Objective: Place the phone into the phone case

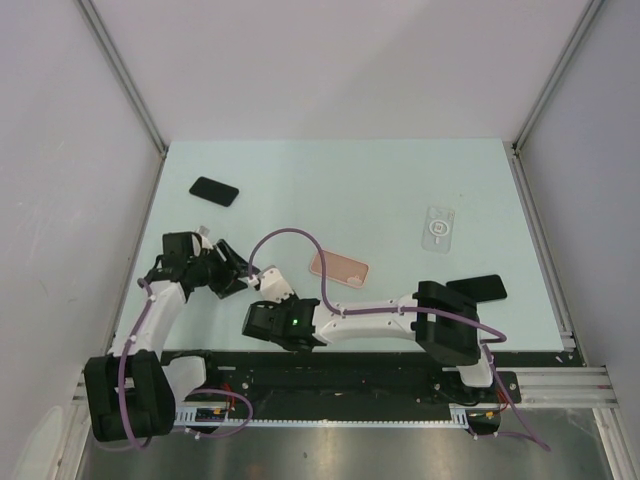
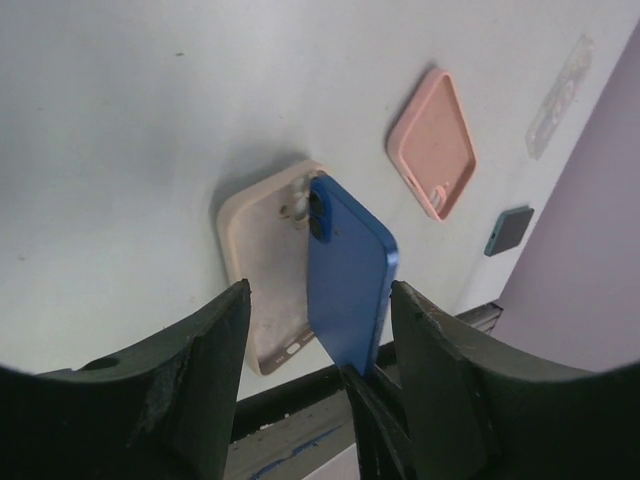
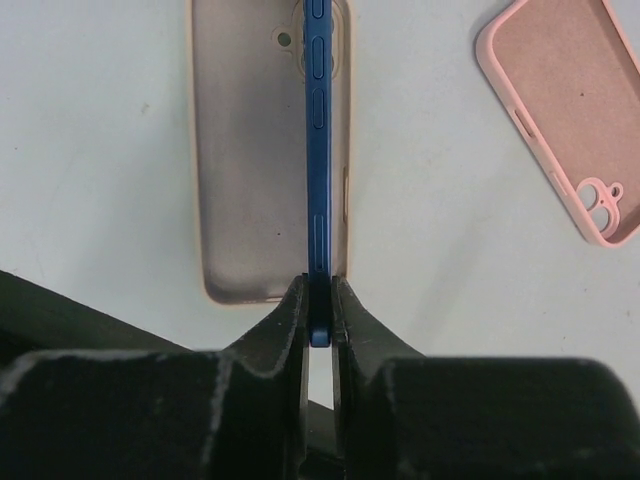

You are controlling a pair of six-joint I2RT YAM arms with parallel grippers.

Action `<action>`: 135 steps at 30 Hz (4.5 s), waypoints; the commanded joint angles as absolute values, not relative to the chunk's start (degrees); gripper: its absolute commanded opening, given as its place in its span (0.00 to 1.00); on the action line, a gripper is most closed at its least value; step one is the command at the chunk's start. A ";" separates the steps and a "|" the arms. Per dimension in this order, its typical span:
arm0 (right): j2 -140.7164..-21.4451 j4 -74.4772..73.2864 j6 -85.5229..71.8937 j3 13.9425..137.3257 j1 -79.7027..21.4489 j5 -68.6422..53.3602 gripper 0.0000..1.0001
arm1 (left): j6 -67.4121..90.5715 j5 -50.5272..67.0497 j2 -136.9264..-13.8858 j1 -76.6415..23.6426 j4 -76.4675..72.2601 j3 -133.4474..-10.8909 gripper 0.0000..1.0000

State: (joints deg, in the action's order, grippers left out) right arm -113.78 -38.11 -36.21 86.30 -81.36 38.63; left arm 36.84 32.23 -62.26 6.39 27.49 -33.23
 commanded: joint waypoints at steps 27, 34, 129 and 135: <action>-117.33 -32.78 -34.54 87.80 -82.35 37.53 0.43 | 40.78 36.04 -59.24 1.93 22.15 -25.40 0.63; -116.81 -32.96 -34.45 87.89 -82.35 37.53 0.47 | 40.60 34.37 -60.12 1.58 21.27 -24.87 0.63; -105.73 20.03 -42.62 47.72 -55.19 -19.42 0.91 | 38.58 14.24 -68.03 -13.45 34.54 -34.20 0.20; -106.26 21.53 -43.68 47.73 -55.28 -20.65 0.91 | 39.81 18.45 -68.99 -13.45 29.27 -31.64 0.17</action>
State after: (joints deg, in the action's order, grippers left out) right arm -104.88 22.85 -42.78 49.17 -54.89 -20.08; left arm 38.76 15.66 -69.28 -13.13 32.91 -33.12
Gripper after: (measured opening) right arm 0.914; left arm 0.181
